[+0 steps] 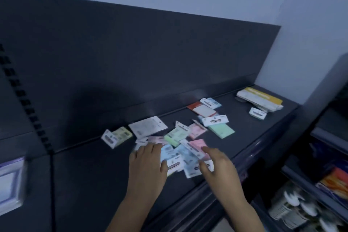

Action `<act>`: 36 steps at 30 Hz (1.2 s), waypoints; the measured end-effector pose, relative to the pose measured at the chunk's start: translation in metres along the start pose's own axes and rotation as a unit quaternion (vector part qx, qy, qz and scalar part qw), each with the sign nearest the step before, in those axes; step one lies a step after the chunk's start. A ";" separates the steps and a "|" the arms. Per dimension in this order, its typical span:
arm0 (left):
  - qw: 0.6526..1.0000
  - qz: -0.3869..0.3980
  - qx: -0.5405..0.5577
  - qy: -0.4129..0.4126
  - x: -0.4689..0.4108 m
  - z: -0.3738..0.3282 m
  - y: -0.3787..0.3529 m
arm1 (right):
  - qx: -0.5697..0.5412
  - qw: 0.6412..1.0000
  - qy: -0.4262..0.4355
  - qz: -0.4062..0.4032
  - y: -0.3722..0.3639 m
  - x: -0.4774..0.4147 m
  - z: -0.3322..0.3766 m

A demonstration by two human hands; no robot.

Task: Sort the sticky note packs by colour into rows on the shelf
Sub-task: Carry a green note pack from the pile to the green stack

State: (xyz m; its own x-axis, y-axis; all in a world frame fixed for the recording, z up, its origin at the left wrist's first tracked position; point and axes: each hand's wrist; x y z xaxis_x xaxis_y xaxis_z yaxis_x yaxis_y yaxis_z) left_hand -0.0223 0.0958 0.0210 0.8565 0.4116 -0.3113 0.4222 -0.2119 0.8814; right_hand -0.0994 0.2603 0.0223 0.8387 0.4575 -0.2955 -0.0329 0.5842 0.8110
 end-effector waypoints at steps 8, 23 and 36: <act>0.999 0.012 0.030 0.006 -0.046 -0.069 -0.052 | 0.026 0.999 -0.046 0.000 0.047 -0.022 -0.102; 0.997 0.073 -0.005 0.015 -0.106 -0.056 -0.092 | 0.019 0.999 -0.025 0.045 0.005 -0.079 -0.123; 0.962 0.096 -0.066 0.248 -0.135 -0.064 -0.117 | 0.172 0.971 -0.101 0.133 -0.001 -0.163 -0.181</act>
State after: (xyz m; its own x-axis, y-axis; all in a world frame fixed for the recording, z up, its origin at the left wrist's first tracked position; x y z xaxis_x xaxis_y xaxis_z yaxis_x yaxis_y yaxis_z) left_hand -0.2062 0.1216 -0.0173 0.6539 0.7555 0.0403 0.2020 -0.2257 0.9530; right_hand -0.3345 0.3063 -0.0218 0.9158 0.4009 0.0243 -0.1083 0.1884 0.9761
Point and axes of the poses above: each hand's wrist, its own x-axis away from the middle knuckle, its own y-axis out of the back of the hand, z = x × y, and after that the axes turned 2 degrees about y, right-handed
